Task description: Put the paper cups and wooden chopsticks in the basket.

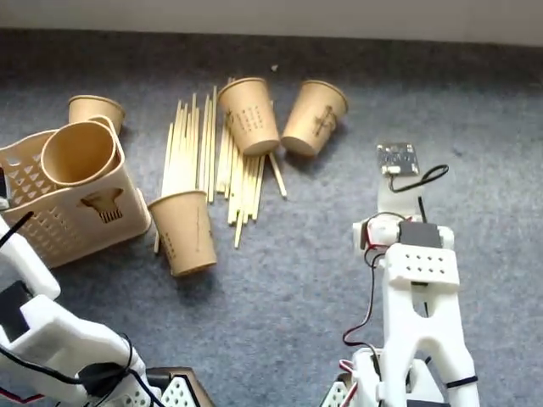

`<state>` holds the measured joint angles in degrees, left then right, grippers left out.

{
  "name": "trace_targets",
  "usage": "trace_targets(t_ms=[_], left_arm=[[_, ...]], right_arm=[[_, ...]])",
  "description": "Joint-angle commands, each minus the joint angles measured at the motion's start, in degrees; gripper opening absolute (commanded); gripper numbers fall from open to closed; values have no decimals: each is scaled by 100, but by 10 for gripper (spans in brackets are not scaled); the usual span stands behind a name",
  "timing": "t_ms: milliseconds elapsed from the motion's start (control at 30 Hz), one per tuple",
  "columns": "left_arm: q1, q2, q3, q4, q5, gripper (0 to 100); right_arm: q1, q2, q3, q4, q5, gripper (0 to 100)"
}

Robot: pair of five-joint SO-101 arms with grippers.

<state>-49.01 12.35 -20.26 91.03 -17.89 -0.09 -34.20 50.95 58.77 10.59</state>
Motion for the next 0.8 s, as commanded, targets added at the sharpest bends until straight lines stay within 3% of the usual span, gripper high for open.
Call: trace_targets(t_ms=[0, 133, 267, 500, 767], left_arm=[[-66, -13, -1103, 281, 202, 3], [75, -13, -2527, 1037, 316, 3], [224, -136, -3257, 1125, 651, 2], [1165, -1305, -2114, 1116, 826, 2], [2202, -3222, -1604, 1116, 1231, 2]], right_arm=[[-31, -189, -4, -57, 70, 203], [154, -198, -84, -57, 53, 203], [426, -497, -453, 163, 70, 203], [470, -1868, -1086, 1138, 70, 203], [497, -3679, -840, 1851, 70, 203]])
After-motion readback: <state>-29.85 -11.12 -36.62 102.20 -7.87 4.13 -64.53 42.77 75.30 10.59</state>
